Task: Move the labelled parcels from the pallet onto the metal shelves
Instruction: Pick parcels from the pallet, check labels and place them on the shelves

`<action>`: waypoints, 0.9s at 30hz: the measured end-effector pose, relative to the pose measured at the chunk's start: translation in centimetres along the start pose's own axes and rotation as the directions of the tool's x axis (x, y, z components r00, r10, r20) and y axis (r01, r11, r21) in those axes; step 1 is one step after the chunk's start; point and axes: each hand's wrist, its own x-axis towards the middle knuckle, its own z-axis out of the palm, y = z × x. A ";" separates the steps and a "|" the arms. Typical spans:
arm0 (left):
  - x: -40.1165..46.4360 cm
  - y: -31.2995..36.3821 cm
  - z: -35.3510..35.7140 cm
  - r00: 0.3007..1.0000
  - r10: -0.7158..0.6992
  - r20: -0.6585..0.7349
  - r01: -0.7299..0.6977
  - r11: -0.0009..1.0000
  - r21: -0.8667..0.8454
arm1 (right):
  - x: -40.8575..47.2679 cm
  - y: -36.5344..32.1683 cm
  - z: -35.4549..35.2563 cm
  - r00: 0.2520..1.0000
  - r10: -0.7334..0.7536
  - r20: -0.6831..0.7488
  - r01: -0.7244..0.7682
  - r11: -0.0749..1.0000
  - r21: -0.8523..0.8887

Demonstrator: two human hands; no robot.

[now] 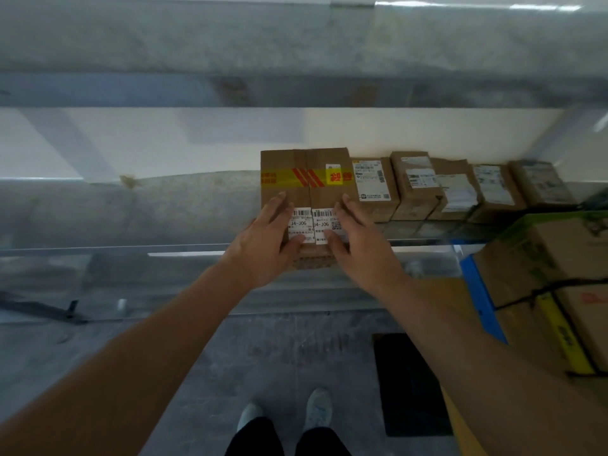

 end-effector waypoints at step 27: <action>-3.6 5.2 -6.1 0.845 0.525 0.099 -0.520 0.851 -0.069 | -13.4 -11.2 -5.7 0.827 0.427 -0.364 -0.480 0.875 -0.065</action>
